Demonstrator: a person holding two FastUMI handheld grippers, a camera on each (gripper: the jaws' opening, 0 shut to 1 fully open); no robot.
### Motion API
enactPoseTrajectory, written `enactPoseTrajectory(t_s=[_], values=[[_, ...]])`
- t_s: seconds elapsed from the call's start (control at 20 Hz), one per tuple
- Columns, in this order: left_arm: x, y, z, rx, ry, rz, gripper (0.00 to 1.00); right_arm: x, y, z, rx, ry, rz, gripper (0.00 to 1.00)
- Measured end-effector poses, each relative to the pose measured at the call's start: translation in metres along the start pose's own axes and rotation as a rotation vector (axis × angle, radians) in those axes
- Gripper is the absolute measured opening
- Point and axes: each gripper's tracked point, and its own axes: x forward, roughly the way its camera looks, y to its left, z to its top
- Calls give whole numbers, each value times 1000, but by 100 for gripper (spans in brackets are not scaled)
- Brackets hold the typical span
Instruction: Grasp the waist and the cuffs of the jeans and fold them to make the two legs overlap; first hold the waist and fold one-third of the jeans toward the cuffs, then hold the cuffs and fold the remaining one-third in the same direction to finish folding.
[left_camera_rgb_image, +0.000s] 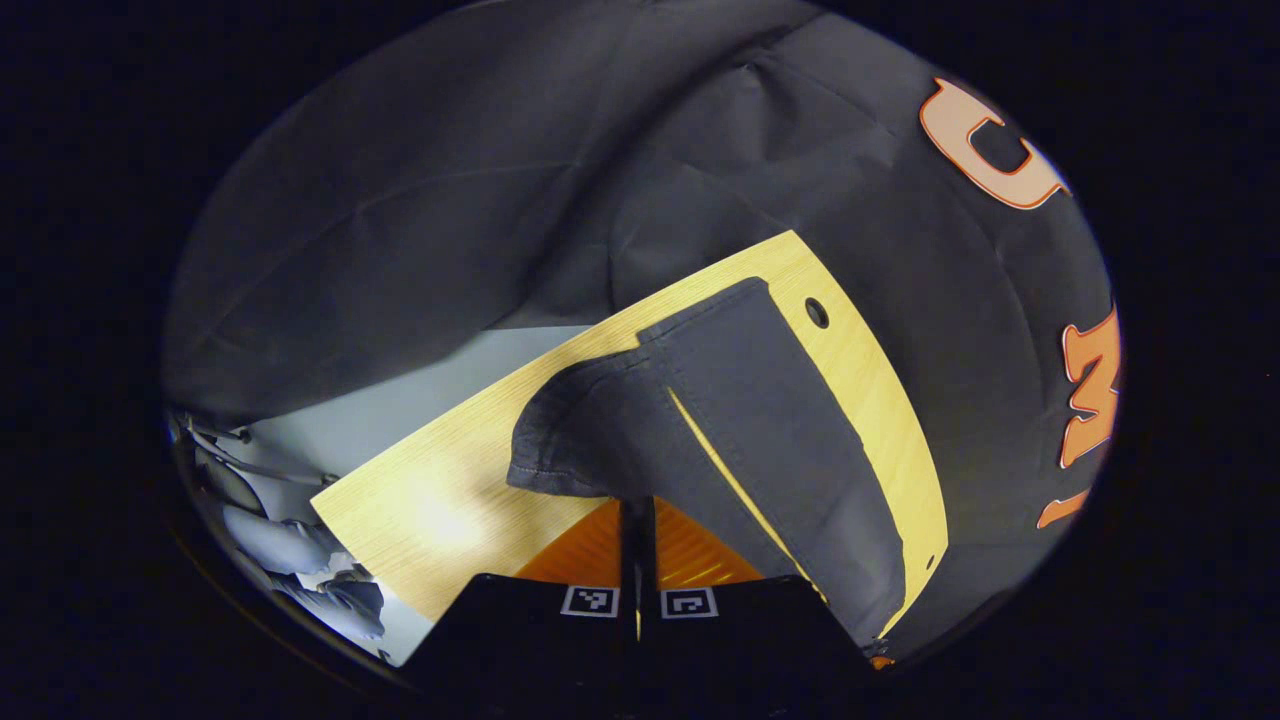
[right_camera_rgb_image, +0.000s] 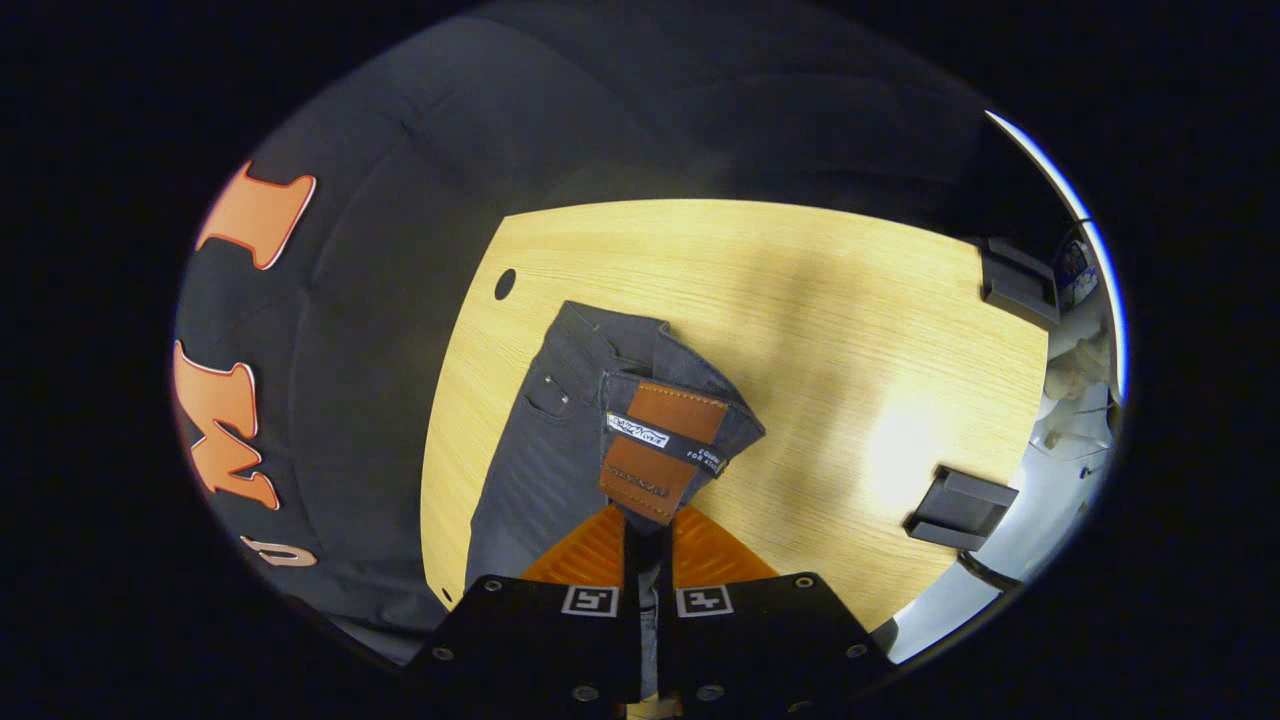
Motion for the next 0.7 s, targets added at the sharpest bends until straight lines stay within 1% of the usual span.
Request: enactPoseTrajectory(t_s=[0.1, 0.35, 0.55, 0.7], values=[[4, -14, 13, 2, -4, -29, 1, -4, 17, 4, -13, -18, 7, 7], [28, -45, 54, 19, 8, -58, 1, -7, 46, 16, 1, -51, -19, 7], [56, -65, 77, 50, 33, -49, 1, -3, 50, 21, 32, -59, -74, 7], [66, -74, 87, 62, 42, -35, 1, 2, 50, 26, 79, -54, -103, 7]])
